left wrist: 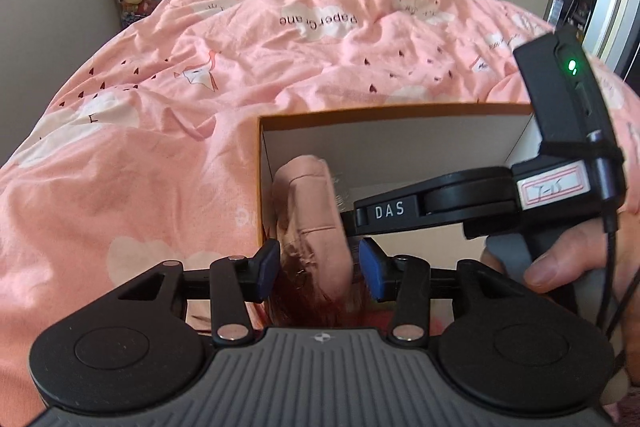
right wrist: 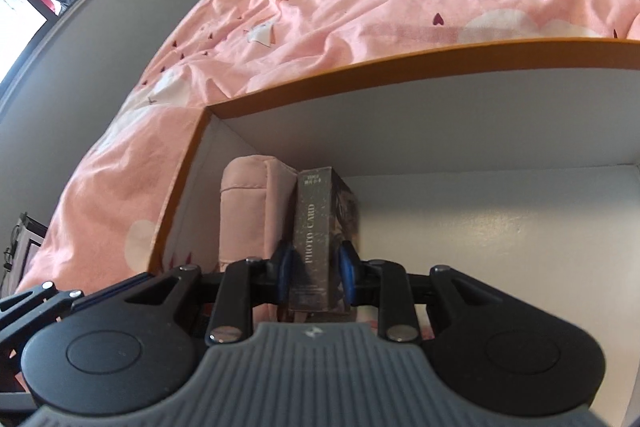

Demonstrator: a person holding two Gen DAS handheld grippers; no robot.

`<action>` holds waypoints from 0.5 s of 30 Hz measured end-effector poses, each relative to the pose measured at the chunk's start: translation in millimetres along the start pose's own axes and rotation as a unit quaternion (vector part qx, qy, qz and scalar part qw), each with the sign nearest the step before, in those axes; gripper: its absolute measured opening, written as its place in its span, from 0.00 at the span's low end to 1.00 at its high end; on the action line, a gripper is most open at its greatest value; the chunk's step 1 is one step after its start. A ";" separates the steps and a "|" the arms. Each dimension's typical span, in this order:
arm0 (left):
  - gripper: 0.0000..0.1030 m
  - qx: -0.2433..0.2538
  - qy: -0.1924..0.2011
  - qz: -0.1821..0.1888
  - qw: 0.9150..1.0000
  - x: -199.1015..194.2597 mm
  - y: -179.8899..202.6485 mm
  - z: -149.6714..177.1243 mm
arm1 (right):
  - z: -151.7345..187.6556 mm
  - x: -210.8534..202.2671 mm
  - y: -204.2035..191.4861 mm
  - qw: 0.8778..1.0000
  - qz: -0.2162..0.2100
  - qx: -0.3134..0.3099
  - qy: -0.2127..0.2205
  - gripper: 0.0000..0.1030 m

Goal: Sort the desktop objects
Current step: 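Lower both items upright into the box and open both grippers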

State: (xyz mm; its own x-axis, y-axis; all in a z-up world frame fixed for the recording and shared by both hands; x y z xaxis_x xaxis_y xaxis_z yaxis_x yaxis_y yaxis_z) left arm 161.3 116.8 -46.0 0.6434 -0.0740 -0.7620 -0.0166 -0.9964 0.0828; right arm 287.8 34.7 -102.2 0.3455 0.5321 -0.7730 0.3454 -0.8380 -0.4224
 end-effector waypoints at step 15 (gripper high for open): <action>0.50 -0.101 0.029 -0.021 0.994 -21.2 -41.9 -5.0 | -10.3 -13.3 11.6 0.995 -0.058 0.085 0.014 0.65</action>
Point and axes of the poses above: each gripper's, at about its wrist camera, not at the fingertips, and x roughly the way its jaws point, y to its right, z to its underside, the point moved 4 cm from there along x, roughly the way its jaws point, and after that the axes turned 4 degrees about z, right-handed, at the moved point
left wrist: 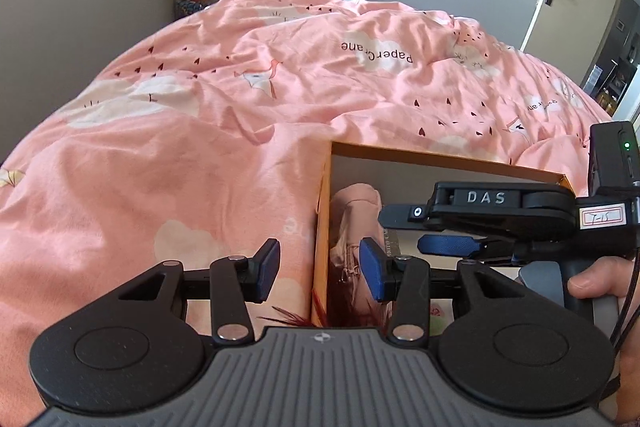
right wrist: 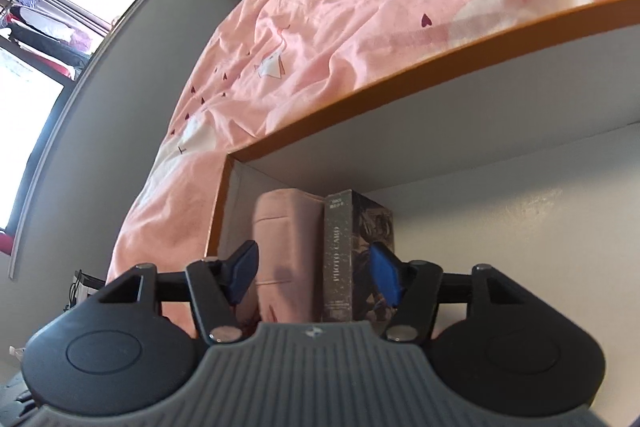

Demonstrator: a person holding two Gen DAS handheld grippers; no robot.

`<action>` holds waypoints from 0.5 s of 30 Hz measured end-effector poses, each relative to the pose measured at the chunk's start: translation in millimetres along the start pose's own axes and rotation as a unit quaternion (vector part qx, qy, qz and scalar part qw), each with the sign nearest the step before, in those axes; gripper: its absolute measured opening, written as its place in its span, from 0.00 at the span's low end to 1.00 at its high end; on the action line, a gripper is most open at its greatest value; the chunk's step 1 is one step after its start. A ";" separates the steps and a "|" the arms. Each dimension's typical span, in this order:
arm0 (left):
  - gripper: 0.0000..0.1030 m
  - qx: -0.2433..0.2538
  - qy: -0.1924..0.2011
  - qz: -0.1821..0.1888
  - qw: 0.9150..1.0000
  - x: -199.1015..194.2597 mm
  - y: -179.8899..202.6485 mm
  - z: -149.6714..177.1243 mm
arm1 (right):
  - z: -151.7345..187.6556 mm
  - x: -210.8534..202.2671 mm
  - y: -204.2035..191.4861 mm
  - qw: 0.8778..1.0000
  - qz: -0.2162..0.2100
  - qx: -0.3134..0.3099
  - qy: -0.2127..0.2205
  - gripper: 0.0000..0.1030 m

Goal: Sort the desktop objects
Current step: 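Lower both items upright into the box and open both grippers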

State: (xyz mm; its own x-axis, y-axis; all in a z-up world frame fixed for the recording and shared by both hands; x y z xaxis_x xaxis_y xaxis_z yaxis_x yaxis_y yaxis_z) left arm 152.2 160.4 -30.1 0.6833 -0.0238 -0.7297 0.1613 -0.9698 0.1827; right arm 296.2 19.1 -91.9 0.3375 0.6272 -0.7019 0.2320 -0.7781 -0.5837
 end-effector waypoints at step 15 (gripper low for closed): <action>0.50 0.002 -0.024 0.002 1.000 12.6 0.4 8.2 | 2.4 35.1 -15.6 0.999 0.017 -0.025 -0.045 0.67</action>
Point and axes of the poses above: each gripper's, at about its wrist camera, not at the fingertips, and x roughly the way its jaws point, y to its right, z to its underside, the point moved 4 cm from there along x, roughly the way its jaws point, and after that the axes turned 4 degrees about z, right-handed, at the moved point
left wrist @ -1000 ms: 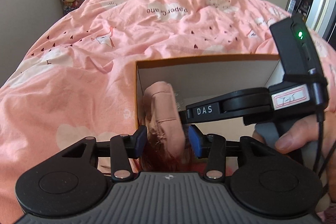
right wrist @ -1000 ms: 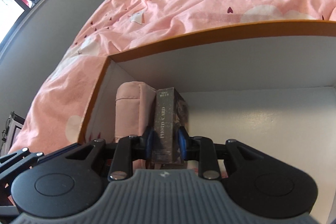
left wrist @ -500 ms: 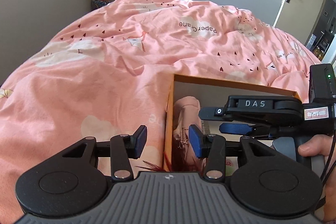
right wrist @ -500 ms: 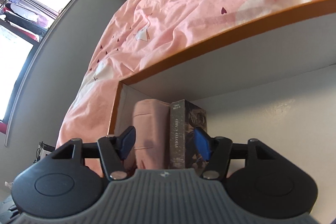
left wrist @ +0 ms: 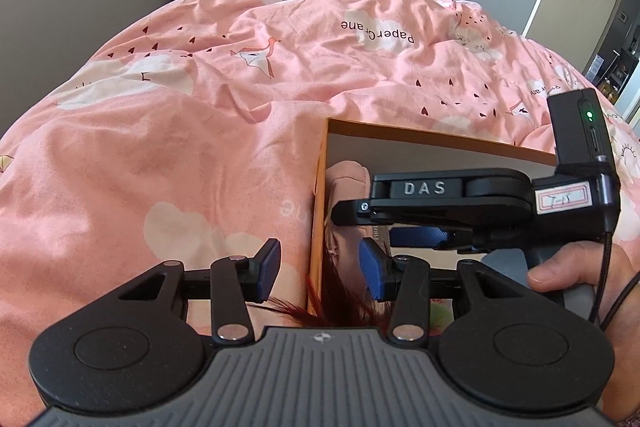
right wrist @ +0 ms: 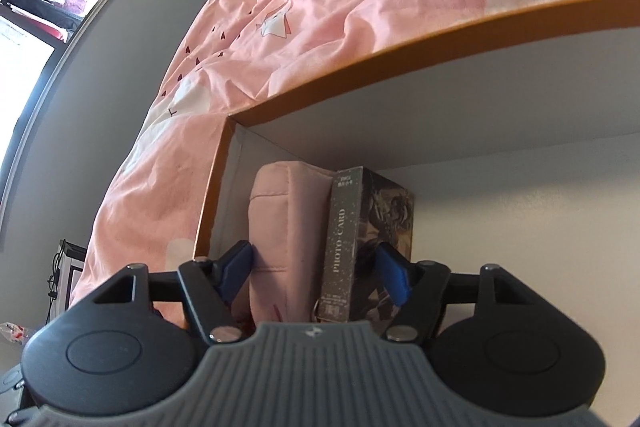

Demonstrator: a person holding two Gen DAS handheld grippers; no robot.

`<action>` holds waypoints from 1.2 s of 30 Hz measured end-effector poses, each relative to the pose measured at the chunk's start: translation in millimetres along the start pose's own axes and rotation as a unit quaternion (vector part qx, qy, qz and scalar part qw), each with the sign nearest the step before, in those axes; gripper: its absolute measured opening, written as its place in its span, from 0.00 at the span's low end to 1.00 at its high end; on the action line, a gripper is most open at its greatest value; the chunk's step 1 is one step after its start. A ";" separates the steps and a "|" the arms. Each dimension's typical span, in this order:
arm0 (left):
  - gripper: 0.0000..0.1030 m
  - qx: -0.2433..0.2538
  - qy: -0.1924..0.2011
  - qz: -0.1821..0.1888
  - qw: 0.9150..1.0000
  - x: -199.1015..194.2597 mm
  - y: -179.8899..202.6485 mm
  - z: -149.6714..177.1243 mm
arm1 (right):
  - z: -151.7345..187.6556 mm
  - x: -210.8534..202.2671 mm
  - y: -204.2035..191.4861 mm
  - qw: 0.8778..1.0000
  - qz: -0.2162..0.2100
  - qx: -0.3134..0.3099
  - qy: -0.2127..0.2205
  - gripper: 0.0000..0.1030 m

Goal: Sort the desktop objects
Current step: 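Withdraw both grippers up out of the orange box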

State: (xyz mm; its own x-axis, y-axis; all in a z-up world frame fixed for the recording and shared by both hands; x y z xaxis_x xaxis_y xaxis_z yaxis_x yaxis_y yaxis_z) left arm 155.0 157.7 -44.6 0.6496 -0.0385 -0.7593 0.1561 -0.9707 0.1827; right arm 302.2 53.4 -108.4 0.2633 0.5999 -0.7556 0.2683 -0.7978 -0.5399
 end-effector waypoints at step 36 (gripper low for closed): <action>0.49 0.013 0.054 0.011 0.998 -54.6 24.4 9.0 | 46.9 -123.2 -34.9 0.964 0.102 -0.183 0.165 0.75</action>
Point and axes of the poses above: each gripper's, at about its wrist camera, not at the fingertips, and x roughly the way its jaws point, y to its right, z to its underside, the point moved 4 cm from there along x, roughly the way its jaws point, and after that the axes turned 4 degrees about z, right-handed, at the moved point
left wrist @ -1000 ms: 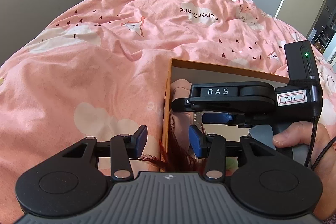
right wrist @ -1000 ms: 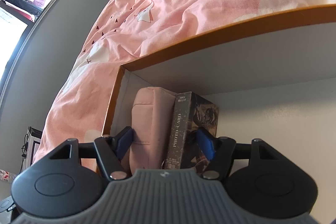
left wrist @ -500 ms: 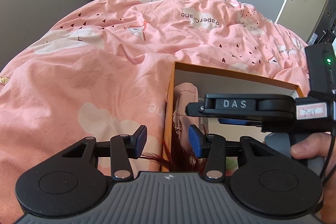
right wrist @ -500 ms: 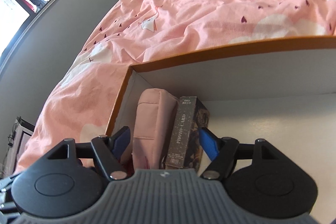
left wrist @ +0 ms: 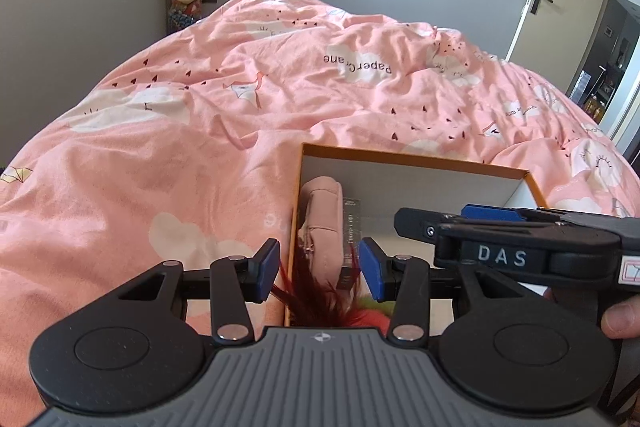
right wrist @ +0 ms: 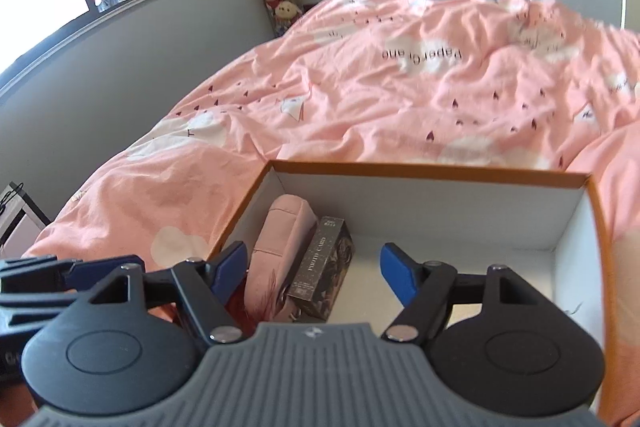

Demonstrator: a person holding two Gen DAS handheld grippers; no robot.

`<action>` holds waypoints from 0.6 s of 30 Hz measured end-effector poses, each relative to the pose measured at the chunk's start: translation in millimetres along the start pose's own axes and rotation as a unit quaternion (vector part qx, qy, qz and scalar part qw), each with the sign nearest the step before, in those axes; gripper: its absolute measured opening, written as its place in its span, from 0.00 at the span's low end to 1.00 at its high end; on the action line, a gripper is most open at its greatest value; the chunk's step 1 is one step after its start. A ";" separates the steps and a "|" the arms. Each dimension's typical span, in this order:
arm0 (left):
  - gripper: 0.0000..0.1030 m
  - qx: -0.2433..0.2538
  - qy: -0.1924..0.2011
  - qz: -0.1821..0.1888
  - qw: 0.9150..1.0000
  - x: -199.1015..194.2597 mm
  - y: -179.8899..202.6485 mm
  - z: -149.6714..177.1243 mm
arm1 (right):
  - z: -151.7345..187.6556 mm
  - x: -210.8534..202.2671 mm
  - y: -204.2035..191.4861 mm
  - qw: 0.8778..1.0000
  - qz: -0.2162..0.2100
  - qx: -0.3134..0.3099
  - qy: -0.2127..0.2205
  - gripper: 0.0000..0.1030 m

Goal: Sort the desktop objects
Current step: 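Withdraw both grippers up out of the orange box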

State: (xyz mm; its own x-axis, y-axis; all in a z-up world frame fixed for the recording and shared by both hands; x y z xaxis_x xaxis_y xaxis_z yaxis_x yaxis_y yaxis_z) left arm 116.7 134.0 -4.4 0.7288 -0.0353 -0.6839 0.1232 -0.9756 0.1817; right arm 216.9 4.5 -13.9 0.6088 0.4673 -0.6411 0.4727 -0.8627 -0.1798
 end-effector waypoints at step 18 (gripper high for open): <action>0.49 0.049 0.038 0.017 0.998 -54.7 52.9 36.0 | 57.6 -94.3 11.4 0.996 0.045 -0.064 0.045 0.77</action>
State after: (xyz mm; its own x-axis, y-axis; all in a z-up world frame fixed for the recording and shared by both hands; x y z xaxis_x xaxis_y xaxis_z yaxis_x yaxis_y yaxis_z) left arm 59.1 76.6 17.1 0.7804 -0.0563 -0.6227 0.0342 -0.9906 0.1323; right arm 128.2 -60.6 1.6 0.7039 0.4094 -0.5804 0.4871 -0.8730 -0.0250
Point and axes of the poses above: each gripper's, at about its wrist camera, not at the fingertips, and x roughly the way its jaws point, y to its right, z to its underside, the point moved 4 cm from there along x, roughly the way its jaws point, and after that the axes turned 4 degrees about z, right-handed, at the moved point
